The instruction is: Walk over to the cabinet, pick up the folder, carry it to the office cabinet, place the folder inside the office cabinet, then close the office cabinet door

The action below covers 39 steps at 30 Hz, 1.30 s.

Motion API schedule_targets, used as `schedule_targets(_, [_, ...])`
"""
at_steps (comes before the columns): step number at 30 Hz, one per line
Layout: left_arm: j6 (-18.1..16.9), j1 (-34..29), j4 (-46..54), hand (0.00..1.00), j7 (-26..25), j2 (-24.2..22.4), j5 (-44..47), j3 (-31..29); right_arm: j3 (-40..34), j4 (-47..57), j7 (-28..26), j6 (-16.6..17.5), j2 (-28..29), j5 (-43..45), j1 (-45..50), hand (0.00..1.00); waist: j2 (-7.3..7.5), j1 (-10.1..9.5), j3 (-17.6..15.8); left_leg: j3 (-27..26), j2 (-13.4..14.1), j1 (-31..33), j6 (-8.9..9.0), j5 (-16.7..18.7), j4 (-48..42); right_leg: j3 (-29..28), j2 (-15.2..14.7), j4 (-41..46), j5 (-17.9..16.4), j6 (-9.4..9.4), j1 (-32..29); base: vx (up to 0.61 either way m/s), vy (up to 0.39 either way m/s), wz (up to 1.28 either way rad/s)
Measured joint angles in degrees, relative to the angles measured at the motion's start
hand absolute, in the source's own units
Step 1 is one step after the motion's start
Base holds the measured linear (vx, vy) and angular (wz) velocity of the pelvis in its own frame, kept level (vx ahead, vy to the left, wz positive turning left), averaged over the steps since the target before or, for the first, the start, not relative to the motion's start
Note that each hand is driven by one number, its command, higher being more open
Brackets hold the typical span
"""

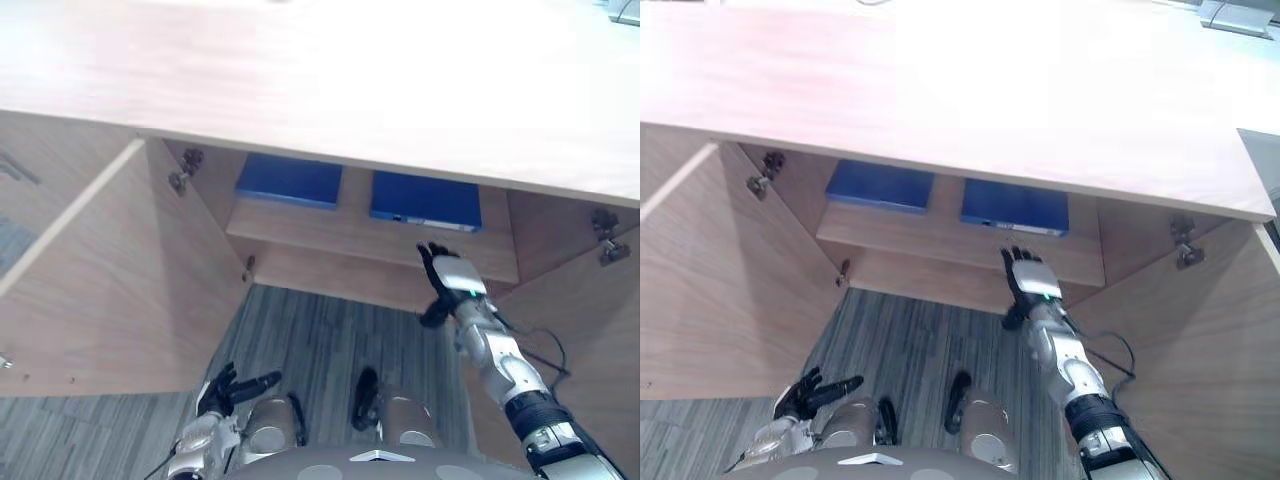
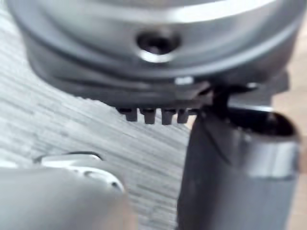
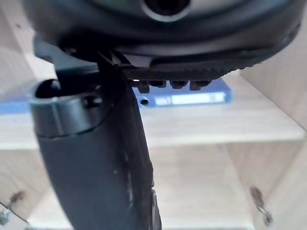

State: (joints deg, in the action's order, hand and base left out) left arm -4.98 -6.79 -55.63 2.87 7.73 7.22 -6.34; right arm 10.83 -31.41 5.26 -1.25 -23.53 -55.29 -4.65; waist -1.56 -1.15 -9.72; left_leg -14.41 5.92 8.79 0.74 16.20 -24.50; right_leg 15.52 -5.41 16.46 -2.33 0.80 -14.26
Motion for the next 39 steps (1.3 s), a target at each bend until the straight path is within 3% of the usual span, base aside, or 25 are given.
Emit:
schedule_targets(4, [1.2, 0.5, -0.7, 1.00, 0.2, 1.3, -1.1, 1.8, 0.0, -4.6, -3.6, 0.6, 3.3, 1.7, 5.4, 1.00, 0.40, 1.62, 1.1, -1.6, -2.1, -4.6, -0.24, -4.0, 9.2, -0.8, 1.2, -13.1, 6.9, 0.51, 5.8, 0.08, 0.055, -0.15])
schedule_targets(9, [1.1, 2.4, -0.7, 1.00, -1.7, 0.8, -1.7, 3.2, -2.0, -13.5, -4.3, -0.1, 11.2, 3.0, 8.8, 1.00, 1.53, 3.37, 4.7, -2.6, -3.6, -6.8, -0.48, -5.6, 13.6, -1.8, 1.5, -21.0, 11.0, 0.93, 9.2, 0.05, 0.049, -0.12])
schedule_targets(10, [0.9, 2.4, -1.0, 1.00, -2.1, 0.3, -3.4, 3.0, -4.1, -15.6, -4.1, -0.8, 12.2, 4.2, 8.5, 1.00, 1.77, 4.04, 5.2, -2.7, -3.7, -7.4, -0.54, -5.6, 13.8, -1.8, 1.5, -21.0, 11.0, 0.97, 9.6, 0.00, 0.054, -0.05])
schedule_targets(14, [1.5, 2.2, -3.1, 1.00, -2.3, -0.9, -7.8, -3.1, -16.4, -25.1, -2.2, -2.2, 15.4, 15.1, 8.3, 1.00, 2.42, 3.75, 7.3, -2.4, -4.0, -8.7, -0.46, -6.2, 15.8, -1.8, 1.5, -21.3, 10.7, 0.82, 10.3, -0.01, 0.019, 0.02])
schedule_targets(17, [2.7, 1.4, -4.5, 1.00, -3.4, -1.0, -10.0, -7.7, -27.9, -30.6, -0.4, -2.7, 17.3, 27.5, 9.1, 1.00, 2.36, 3.55, 7.5, -2.1, -4.3, -10.6, 0.04, -6.7, 18.0, -1.7, 1.5, -21.3, 10.4, 0.81, 11.2, 0.00, 0.009, 0.05])
schedule_targets(19, [2.7, 1.0, -4.7, 1.00, -5.4, -2.0, -10.1, -7.0, -35.2, -32.8, 0.3, -2.9, 18.7, 36.5, 10.2, 1.00, 1.73, 3.27, 7.6, -2.1, -4.6, -11.2, 0.16, -7.0, 19.1, -1.9, 1.4, -21.3, 10.4, 0.83, 11.4, 0.00, 0.015, -0.01])
schedule_targets(22, [2.5, 0.5, -4.6, 1.00, -7.7, -3.0, -14.0, -0.4, -43.5, -34.4, 2.1, -2.0, 21.4, 53.8, 13.0, 1.00, 0.77, 3.21, 8.1, -2.1, -4.9, -12.1, -0.10, -7.7, 20.8, -1.9, 1.4, -21.4, 10.2, 1.10, 11.4, 0.02, 0.034, -0.01])
schedule_targets(25, [2.0, 1.1, -4.6, 1.00, -7.4, -2.4, -20.8, 5.0, -44.4, -35.5, 1.7, -1.8, 21.5, 61.1, 13.7, 1.00, 0.43, 3.63, 8.3, -2.3, -5.2, -13.3, -0.49, -8.2, 21.8, -2.3, 1.4, -21.4, 10.2, 1.19, 11.9, 0.00, 0.029, -0.05])
schedule_targets(33, [1.4, 4.1, -6.9, 1.00, -6.5, -4.6, -23.3, 6.6, -44.0, -35.7, 0.2, -1.7, 22.1, 64.9, 12.4, 1.00, 1.66, 4.46, 7.4, -4.9, -5.0, -15.1, 0.45, -7.4, 21.8, -4.8, 1.9, -21.4, 10.2, 1.38, 12.6, -0.02, 0.021, -0.15])
schedule_targets(37, [1.5, 4.5, -6.9, 1.00, -6.6, -4.5, -23.0, 6.2, -43.9, -35.6, 0.0, -1.5, 22.0, 64.9, 12.0, 1.00, 1.07, 4.47, 5.8, -7.3, -2.4, -15.0, 1.47, -3.8, 15.8, -7.1, 3.6, -21.4, 9.4, 0.78, 13.6, 0.00, -0.017, -0.32])
schedule_targets(39, [1.4, 4.5, -6.8, 1.00, -6.8, -4.4, -22.6, 5.2, -43.9, -35.6, 0.2, -1.3, 22.1, 64.9, 11.5, 1.00, 1.05, 4.31, 5.5, -5.9, -1.2, -13.0, 1.64, -2.2, 10.1, -8.9, 4.5, -21.2, 8.9, 0.10, 13.4, 0.02, -0.041, -0.48])
